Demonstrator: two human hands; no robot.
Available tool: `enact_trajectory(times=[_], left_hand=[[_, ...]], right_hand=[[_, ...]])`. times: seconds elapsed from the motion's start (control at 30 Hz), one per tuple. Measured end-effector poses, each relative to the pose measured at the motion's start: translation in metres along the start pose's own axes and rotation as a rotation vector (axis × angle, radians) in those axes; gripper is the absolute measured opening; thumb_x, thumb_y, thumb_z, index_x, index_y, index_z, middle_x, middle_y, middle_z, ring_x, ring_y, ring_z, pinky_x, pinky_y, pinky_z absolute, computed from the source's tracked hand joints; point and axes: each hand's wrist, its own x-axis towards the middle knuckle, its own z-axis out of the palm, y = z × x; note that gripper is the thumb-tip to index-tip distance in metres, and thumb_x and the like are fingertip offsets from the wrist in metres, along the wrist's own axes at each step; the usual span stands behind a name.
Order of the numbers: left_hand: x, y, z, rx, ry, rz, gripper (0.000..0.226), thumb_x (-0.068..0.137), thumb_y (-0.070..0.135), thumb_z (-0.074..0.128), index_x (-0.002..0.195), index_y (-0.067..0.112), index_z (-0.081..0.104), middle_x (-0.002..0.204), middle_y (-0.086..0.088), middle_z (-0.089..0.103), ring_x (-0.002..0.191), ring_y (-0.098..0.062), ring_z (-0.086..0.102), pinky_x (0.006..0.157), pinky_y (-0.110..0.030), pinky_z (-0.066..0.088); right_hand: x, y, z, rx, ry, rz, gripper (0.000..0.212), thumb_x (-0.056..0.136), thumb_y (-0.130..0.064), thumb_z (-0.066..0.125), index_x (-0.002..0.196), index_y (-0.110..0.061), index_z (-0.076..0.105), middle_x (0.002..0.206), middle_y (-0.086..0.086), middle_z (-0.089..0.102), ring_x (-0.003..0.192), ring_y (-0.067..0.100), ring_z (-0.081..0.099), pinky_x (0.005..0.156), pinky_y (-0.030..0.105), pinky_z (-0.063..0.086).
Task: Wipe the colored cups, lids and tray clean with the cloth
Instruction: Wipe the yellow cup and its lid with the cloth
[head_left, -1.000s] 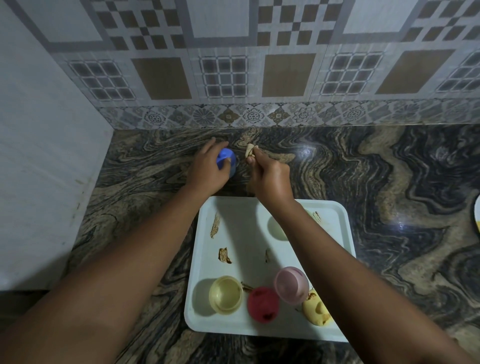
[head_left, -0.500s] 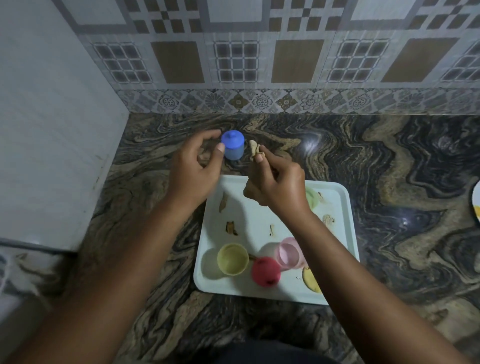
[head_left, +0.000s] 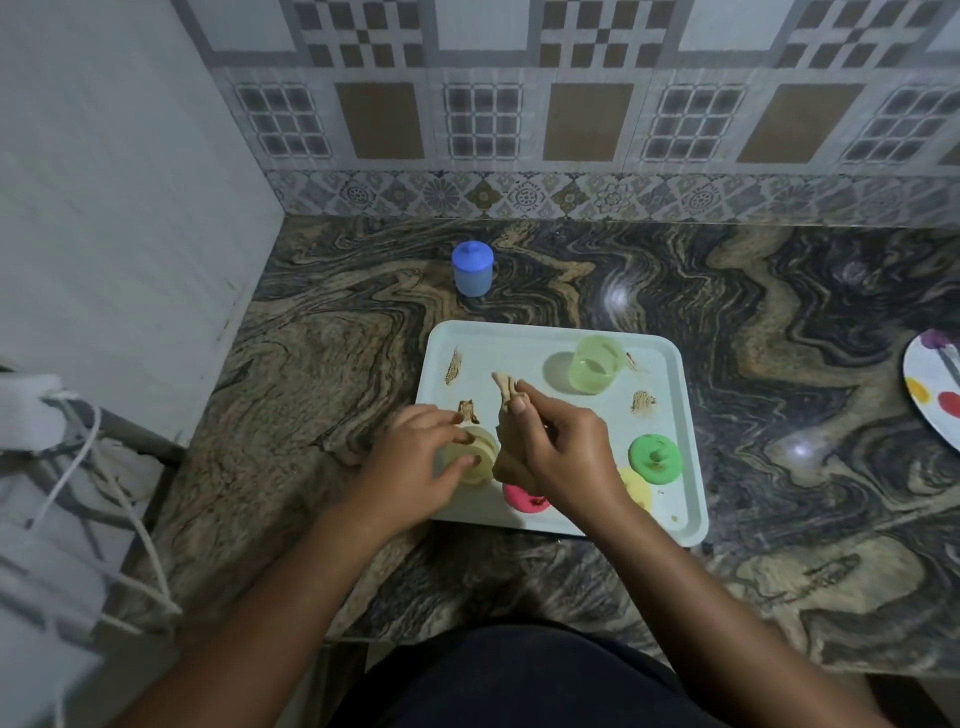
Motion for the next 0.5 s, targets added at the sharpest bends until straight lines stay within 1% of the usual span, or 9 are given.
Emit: enact_trajectory(times=[0.07,0.13,0.17,0.2,0.37,0.43,0.5], left_hand=[[-0.008,0.0,0.005,0.024,-0.061,-0.015,0.031,0.085,0.037,0.069,0.11,0.019,0.074,0.134,0.001,0.06,0.129,-0.02,0.045,0.11,-0.04,0.04],[-0.014,0.003,0.008,0.059,-0.08,-0.005,0.027,0.087,0.032,0.07,0.11,0.019,0.073,0.141,0.002,0.053,0.134,-0.02,0.04,0.112,-0.038,0.036],[-0.016,0.004,0.009,0.082,-0.076,0.005,0.026,0.087,0.031,0.07,0.11,0.02,0.073,0.143,0.003,0.051,0.135,-0.021,0.039,0.112,-0.038,0.036],[-0.017,0.004,0.009,0.1,-0.072,0.009,0.024,0.088,0.029,0.07,0.11,0.02,0.074,0.145,0.003,0.05,0.136,-0.021,0.039,0.111,-0.04,0.036],[-0.021,0.004,0.014,0.136,-0.04,0.029,0.016,0.087,0.023,0.07,0.102,0.022,0.075,0.146,0.005,0.05,0.132,-0.023,0.044,0.103,-0.047,0.044],[-0.021,0.002,0.015,0.127,-0.025,0.027,0.013,0.087,0.023,0.07,0.098,0.024,0.077,0.146,0.005,0.051,0.13,-0.024,0.046,0.101,-0.047,0.046],[-0.02,0.001,0.015,0.104,-0.017,0.021,0.013,0.087,0.022,0.069,0.097,0.023,0.077,0.143,0.002,0.054,0.128,-0.025,0.048,0.102,-0.046,0.046]], right_hand=[[-0.007,0.005,0.002,-0.045,0.009,-0.008,0.028,0.102,-0.027,0.057,0.121,-0.016,0.073,0.074,-0.001,0.075,0.07,0.006,0.065,0.06,0.019,0.044],[-0.011,0.01,0.004,-0.078,0.014,-0.005,0.03,0.101,-0.025,0.058,0.123,-0.012,0.072,0.061,-0.009,0.068,0.061,0.002,0.061,0.053,0.01,0.037],[-0.013,0.011,0.005,-0.082,0.002,0.002,0.03,0.102,-0.026,0.057,0.123,-0.011,0.072,0.055,-0.012,0.061,0.055,-0.001,0.058,0.052,0.009,0.036],[-0.014,0.013,0.006,-0.075,-0.018,0.011,0.031,0.102,-0.027,0.056,0.122,-0.01,0.072,0.053,-0.014,0.057,0.052,-0.002,0.056,0.052,0.008,0.035],[-0.019,0.017,0.007,-0.048,-0.059,0.042,0.033,0.103,-0.03,0.053,0.126,-0.011,0.069,0.065,-0.008,0.068,0.055,-0.003,0.059,0.055,0.008,0.038],[-0.021,0.016,0.007,-0.042,-0.058,0.046,0.034,0.103,-0.03,0.053,0.129,-0.013,0.068,0.069,-0.003,0.073,0.058,-0.001,0.062,0.056,0.01,0.041],[-0.022,0.013,0.006,-0.016,-0.065,0.056,0.033,0.104,-0.03,0.053,0.129,-0.013,0.068,0.068,0.0,0.073,0.055,0.0,0.063,0.054,0.011,0.042]])
